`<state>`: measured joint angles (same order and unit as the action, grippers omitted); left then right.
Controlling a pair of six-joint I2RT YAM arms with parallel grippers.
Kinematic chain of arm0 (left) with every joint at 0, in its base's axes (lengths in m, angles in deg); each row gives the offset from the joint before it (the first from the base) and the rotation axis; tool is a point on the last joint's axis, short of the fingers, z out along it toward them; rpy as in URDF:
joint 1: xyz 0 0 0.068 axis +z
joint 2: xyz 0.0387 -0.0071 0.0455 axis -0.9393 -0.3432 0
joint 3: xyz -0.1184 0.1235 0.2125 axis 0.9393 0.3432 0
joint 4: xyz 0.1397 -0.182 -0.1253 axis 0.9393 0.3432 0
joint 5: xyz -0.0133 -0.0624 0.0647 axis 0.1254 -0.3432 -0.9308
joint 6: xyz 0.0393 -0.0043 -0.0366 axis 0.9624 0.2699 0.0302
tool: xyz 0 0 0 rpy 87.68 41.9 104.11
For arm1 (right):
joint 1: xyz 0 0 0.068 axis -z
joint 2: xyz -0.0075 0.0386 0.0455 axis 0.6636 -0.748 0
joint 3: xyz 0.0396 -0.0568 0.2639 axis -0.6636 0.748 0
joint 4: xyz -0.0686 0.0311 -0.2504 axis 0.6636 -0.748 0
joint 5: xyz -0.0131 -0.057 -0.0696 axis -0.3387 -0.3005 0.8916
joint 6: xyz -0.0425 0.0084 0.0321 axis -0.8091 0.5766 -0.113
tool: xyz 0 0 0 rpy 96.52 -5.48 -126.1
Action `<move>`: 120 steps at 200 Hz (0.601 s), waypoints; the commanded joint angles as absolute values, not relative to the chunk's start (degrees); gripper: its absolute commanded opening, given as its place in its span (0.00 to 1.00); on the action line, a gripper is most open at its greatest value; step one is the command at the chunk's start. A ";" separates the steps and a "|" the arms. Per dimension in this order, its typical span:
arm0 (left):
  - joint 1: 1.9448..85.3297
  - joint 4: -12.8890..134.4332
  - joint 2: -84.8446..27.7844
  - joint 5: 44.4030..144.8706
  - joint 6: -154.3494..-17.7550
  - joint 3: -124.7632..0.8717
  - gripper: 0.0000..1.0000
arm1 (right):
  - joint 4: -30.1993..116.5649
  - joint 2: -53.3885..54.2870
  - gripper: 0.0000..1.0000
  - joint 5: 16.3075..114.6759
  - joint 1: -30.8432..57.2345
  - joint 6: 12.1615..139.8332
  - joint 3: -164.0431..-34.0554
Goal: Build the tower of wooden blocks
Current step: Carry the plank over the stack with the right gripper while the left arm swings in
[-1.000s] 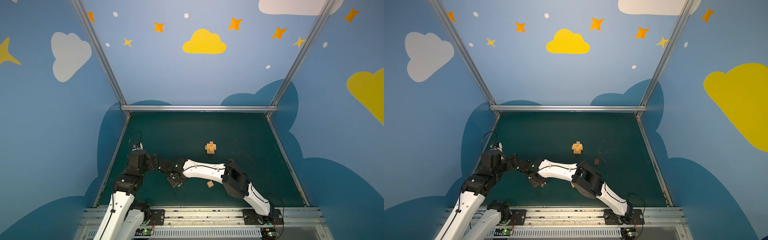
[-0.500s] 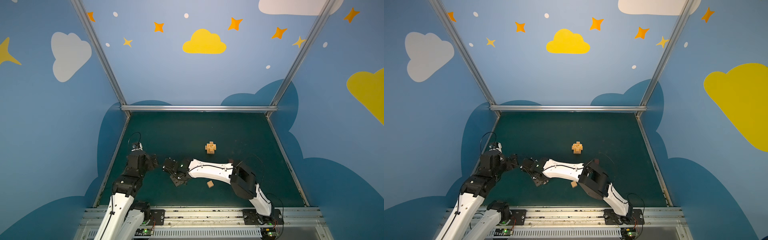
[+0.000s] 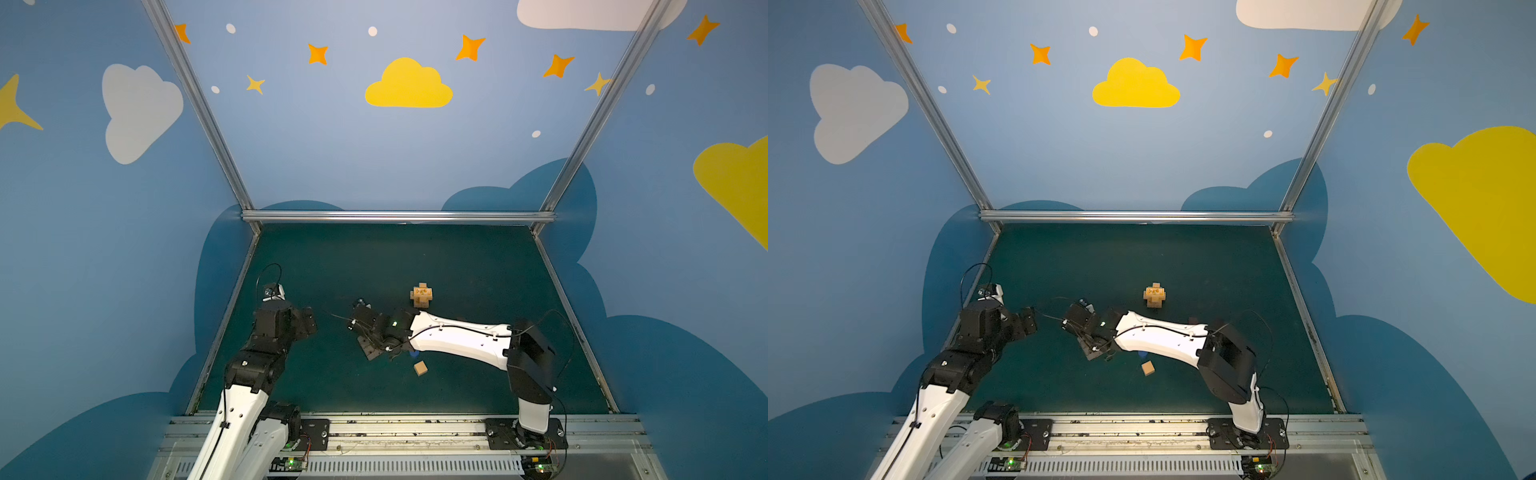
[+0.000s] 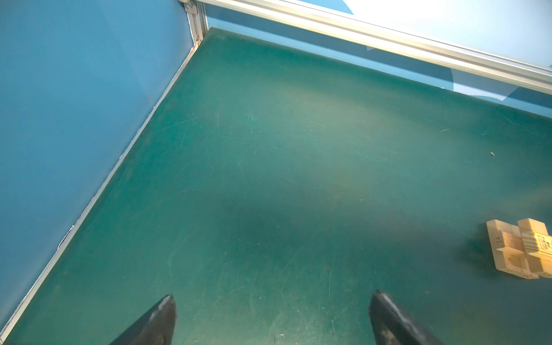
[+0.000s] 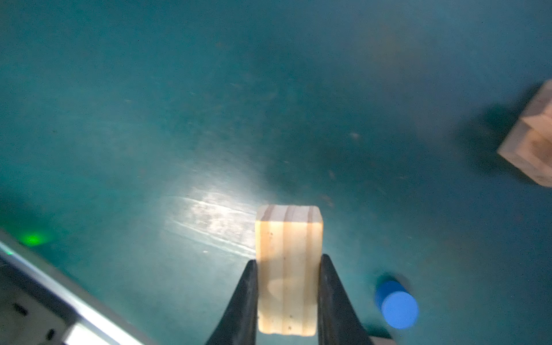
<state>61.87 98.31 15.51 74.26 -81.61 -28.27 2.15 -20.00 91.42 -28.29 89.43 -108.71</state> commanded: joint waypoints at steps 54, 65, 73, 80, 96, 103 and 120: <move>61.11 96.19 11.57 83.34 -81.02 -28.21 1.00 | 4.77 -7.61 0.00 94.17 -22.66 89.76 -96.12; 60.31 95.76 10.63 83.41 -82.32 -28.65 1.00 | 4.96 -6.18 0.00 94.26 -21.60 89.76 -94.65; 59.20 94.97 9.93 83.59 -83.12 -28.94 1.00 | 5.03 -5.25 0.00 94.26 -20.90 89.81 -93.67; 57.98 94.11 9.30 83.32 -83.93 -29.18 0.99 | 5.07 -4.41 0.00 94.31 -20.27 89.76 -92.84; 53.93 91.30 7.27 81.21 -86.52 -29.69 0.98 | 5.27 -2.86 0.00 94.36 -18.98 89.68 -91.31; 51.28 89.35 5.89 80.28 -87.75 -29.84 0.98 | 5.41 -2.32 0.00 94.36 -18.52 89.69 -90.62; 44.65 84.20 1.01 78.95 -89.68 -30.64 0.98 | 5.57 -1.12 0.00 94.32 -17.22 89.80 -89.32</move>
<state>51.38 92.08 5.54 80.82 -85.46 -28.34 4.92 -3.76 93.57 -18.58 89.43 -90.94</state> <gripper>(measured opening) 0.983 0.238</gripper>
